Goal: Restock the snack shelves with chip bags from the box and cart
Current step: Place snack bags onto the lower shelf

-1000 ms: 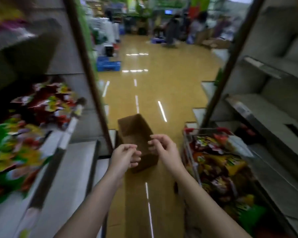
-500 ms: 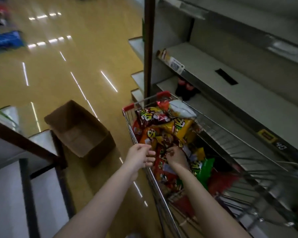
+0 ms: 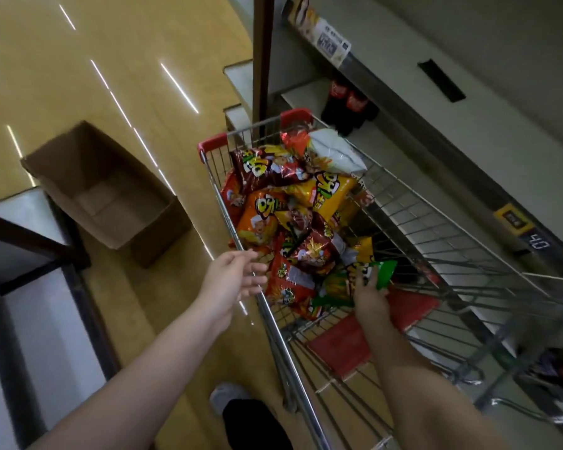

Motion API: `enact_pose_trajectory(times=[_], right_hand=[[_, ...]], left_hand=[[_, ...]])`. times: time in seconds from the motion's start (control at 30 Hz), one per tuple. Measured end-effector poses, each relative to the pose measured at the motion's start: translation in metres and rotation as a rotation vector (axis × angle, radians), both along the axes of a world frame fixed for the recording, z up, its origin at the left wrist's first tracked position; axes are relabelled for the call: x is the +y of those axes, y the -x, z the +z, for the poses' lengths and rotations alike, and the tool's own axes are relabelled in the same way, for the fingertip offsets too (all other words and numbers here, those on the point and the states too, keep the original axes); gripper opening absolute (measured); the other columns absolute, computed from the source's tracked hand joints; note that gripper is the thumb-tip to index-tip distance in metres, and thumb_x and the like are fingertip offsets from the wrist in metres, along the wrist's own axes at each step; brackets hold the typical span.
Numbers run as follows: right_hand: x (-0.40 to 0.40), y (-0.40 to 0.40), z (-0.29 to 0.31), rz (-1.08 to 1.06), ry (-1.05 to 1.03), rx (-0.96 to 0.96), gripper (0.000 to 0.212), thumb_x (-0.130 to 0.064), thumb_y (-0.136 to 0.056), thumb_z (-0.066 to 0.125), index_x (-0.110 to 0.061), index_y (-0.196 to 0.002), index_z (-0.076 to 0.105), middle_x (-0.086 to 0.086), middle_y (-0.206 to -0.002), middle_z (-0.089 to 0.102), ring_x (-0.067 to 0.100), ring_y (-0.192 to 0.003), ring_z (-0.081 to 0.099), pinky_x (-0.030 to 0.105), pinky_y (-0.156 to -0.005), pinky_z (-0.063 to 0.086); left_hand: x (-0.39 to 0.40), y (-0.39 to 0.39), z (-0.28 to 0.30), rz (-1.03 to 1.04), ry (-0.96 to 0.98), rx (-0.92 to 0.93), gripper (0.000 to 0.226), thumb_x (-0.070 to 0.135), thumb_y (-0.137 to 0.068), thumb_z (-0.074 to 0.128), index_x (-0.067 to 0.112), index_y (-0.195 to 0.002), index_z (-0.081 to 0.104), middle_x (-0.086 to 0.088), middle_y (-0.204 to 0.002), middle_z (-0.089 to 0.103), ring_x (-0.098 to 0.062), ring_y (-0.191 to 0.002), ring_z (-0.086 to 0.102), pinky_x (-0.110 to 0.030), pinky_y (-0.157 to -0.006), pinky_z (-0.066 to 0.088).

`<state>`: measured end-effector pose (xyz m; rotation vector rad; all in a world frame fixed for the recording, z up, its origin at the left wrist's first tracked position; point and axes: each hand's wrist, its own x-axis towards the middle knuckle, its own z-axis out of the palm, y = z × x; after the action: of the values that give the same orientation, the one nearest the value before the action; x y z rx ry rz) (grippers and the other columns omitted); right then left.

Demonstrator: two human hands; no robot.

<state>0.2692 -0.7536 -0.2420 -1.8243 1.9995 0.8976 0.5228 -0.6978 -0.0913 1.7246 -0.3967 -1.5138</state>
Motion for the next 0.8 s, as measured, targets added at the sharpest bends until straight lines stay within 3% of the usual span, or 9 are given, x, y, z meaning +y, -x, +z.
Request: enact_pose_trajectory(times=[0.1, 0.2, 0.27, 0.33, 0.47, 0.57, 0.67, 0.73, 0.8], right_hand=[[-0.007, 0.005, 0.007, 0.028, -0.015, -0.081, 0.071, 0.002, -0.095, 0.047, -0.006, -0.154, 0.009, 0.027, -0.159, -0.006, 0.038, -0.123, 0.053, 0.036, -0.094, 0.047], [-0.027, -0.001, 0.035, 0.129, -0.096, -0.081, 0.048, -0.004, -0.096, 0.049, -0.003, -0.143, 0.037, 0.023, -0.149, 0.032, 0.035, -0.120, 0.054, 0.035, -0.091, 0.046], [-0.045, -0.010, 0.069, 0.236, -0.139, -0.095, 0.048, -0.003, -0.094, 0.051, -0.008, -0.141, 0.045, 0.017, -0.137, 0.051, 0.032, -0.113, 0.057, 0.034, -0.083, 0.047], [-0.060, -0.025, 0.113, 0.309, -0.111, -0.081, 0.048, -0.002, -0.090, 0.054, -0.013, -0.137, 0.051, 0.013, -0.132, 0.055, 0.030, -0.110, 0.058, 0.036, -0.084, 0.050], [-0.072, -0.051, 0.193, 0.458, 0.204, -0.214, 0.040, -0.002, -0.086, 0.056, -0.021, -0.122, 0.055, 0.005, -0.127, 0.053, 0.028, -0.109, 0.055, 0.040, -0.087, 0.051], [-0.075, -0.065, 0.245, 0.535, 0.273, -0.546, 0.044, 0.000, -0.087, 0.055, -0.027, -0.121, 0.056, -0.006, -0.136, 0.049, 0.018, -0.116, 0.051, 0.027, -0.081, 0.048], [-0.077, -0.075, 0.269, 0.507, 0.159, -0.974, 0.045, 0.009, -0.088, 0.050, -0.018, -0.122, 0.058, -0.003, -0.146, 0.041, 0.009, -0.123, 0.041, 0.006, -0.074, 0.047], [-0.078, -0.078, 0.263, 0.516, 0.168, -1.173, 0.041, 0.013, -0.085, 0.047, -0.011, -0.115, 0.061, 0.002, -0.145, 0.045, 0.012, -0.127, 0.045, 0.003, -0.078, 0.044], [-0.081, -0.080, 0.249, 0.490, 0.171, -1.306, 0.041, 0.009, -0.079, 0.047, -0.014, -0.109, 0.063, -0.002, -0.141, 0.052, 0.009, -0.129, 0.048, 0.006, -0.085, 0.041]], left_hand=[[0.002, 0.006, -0.004, -0.028, -0.009, 0.008, 0.012, 0.015, -0.099, 0.049, 0.011, -0.104, 0.060, -0.009, -0.091, 0.068, -0.019, -0.074, 0.064, -0.027, -0.066, 0.056], [-0.002, 0.009, -0.002, -0.089, 0.008, -0.012, 0.016, 0.014, -0.099, 0.050, 0.008, -0.109, 0.060, -0.009, -0.091, 0.068, -0.018, -0.074, 0.064, -0.027, -0.066, 0.056], [-0.008, 0.011, 0.003, -0.119, 0.039, -0.011, 0.016, 0.014, -0.099, 0.050, 0.007, -0.110, 0.060, -0.009, -0.091, 0.068, -0.017, -0.072, 0.064, -0.024, -0.063, 0.055], [-0.014, 0.015, 0.010, -0.162, 0.062, 0.005, 0.016, 0.014, -0.099, 0.049, 0.009, -0.110, 0.060, -0.009, -0.095, 0.067, -0.017, -0.076, 0.064, -0.024, -0.065, 0.056], [-0.026, 0.016, 0.025, -0.223, 0.098, 0.082, 0.026, 0.018, -0.097, 0.054, 0.010, -0.122, 0.056, -0.010, -0.114, 0.065, -0.021, -0.098, 0.064, -0.028, -0.079, 0.055], [-0.036, 0.009, 0.029, -0.319, 0.151, -0.046, 0.066, 0.037, -0.086, 0.067, 0.013, -0.141, 0.040, -0.007, -0.139, 0.050, -0.020, -0.123, 0.051, -0.032, -0.099, 0.043], [-0.042, -0.011, 0.033, -0.407, 0.231, -0.183, 0.104, 0.056, -0.066, 0.074, 0.020, -0.149, 0.024, -0.004, -0.149, 0.037, -0.018, -0.129, 0.042, -0.035, -0.105, 0.037], [-0.045, -0.032, 0.034, -0.450, 0.245, -0.238, 0.127, 0.069, -0.047, 0.078, 0.022, -0.151, 0.022, -0.004, -0.153, 0.033, -0.020, -0.133, 0.040, -0.040, -0.110, 0.035], [-0.047, -0.053, 0.033, -0.492, 0.238, -0.259, 0.132, 0.070, -0.039, 0.082, 0.024, -0.150, 0.026, -0.002, -0.150, 0.038, -0.016, -0.128, 0.043, -0.038, -0.108, 0.037]])
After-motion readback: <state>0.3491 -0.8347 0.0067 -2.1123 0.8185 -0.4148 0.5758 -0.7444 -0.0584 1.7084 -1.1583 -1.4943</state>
